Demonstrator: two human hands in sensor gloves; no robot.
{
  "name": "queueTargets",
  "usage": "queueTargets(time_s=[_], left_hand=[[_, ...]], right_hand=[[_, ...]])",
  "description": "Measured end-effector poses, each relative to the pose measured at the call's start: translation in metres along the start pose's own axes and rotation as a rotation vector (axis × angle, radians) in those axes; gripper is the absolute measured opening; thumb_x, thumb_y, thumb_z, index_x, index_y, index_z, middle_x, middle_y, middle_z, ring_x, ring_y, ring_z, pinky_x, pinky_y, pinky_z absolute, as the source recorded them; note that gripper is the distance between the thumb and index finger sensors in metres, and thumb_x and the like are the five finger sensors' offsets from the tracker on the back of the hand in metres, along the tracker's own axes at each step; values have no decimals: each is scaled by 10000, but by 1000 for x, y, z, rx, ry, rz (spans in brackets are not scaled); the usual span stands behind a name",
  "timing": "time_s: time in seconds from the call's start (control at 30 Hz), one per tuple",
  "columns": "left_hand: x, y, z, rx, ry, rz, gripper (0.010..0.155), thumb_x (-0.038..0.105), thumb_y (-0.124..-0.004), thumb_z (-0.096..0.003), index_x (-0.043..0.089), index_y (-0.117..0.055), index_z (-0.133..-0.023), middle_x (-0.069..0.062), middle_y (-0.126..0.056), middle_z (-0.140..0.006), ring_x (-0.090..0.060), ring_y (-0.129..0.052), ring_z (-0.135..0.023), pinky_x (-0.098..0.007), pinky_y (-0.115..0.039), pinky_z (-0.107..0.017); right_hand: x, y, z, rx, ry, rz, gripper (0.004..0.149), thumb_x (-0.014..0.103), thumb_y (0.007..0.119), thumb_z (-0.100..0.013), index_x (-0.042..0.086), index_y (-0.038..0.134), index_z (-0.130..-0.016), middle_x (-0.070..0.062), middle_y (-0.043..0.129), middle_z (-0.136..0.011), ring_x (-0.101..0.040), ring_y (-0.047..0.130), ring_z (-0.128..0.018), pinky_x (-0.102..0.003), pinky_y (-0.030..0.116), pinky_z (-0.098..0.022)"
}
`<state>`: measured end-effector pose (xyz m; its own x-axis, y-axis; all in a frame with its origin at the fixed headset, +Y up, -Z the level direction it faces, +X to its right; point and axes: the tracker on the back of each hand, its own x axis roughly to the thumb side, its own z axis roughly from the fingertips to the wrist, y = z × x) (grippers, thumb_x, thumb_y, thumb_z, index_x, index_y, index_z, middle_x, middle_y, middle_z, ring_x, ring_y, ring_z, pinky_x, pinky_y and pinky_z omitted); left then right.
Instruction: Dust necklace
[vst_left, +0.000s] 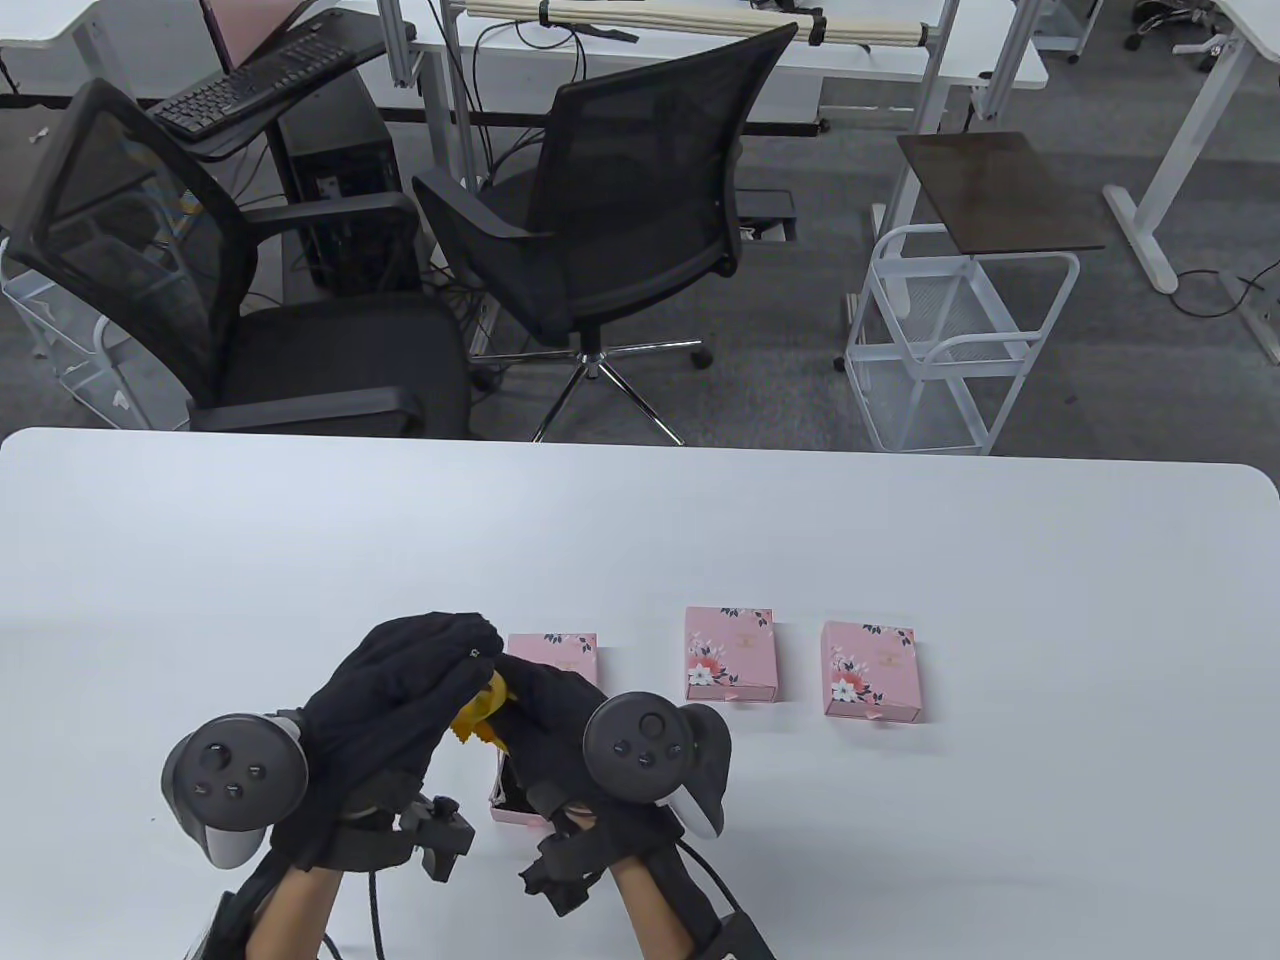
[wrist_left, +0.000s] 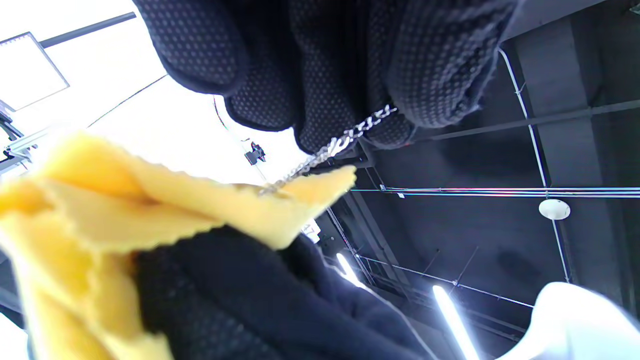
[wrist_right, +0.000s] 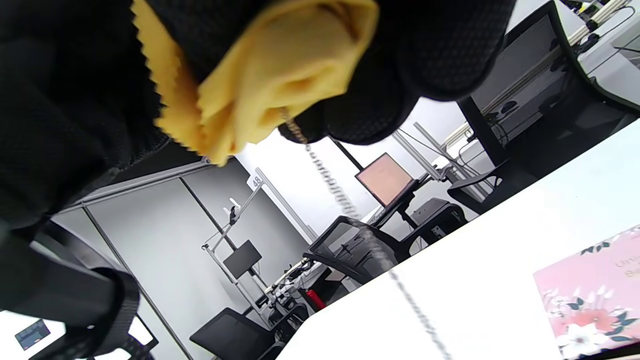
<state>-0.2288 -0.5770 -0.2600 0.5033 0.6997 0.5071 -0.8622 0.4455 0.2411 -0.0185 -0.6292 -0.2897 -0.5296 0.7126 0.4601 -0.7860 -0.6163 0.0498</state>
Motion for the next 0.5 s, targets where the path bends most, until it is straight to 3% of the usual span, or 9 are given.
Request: queueTargets(time_s=[0.1,0.37,0.5], left_hand=[[1,0,0,-3,-1,11,370,469,-885,-543,292,-952,-861,-16,-1004,-893,-284,-895,-858,-475,-792,-607],[1,1,0,-8,3,-5,368,464,-884,-544,290,-951,-862,-17,-1002,-895,-284,-894,-861,-477,-791,-609],[-2,1,-1,-10,16,-13,369,461,-886,-541,285,-957,-857,-18,-1008,-888,-283,-900,-854,-477,-795,-606]], right_hand=[[-2,0,0,-9,11,-9,401,371,747,-644,119,786,-954,-160,922,-790,-378,924,-606,-503,779,-517],[-1,2,-2,42,10,-13,404,268,752,-640,130,730,-1018,-198,846,-933,-435,882,-728,-526,753,-558],[-9,6,-3,54,36,-24,396,294,770,-628,136,760,-991,-184,886,-889,-410,915,-698,-518,768,-547]])
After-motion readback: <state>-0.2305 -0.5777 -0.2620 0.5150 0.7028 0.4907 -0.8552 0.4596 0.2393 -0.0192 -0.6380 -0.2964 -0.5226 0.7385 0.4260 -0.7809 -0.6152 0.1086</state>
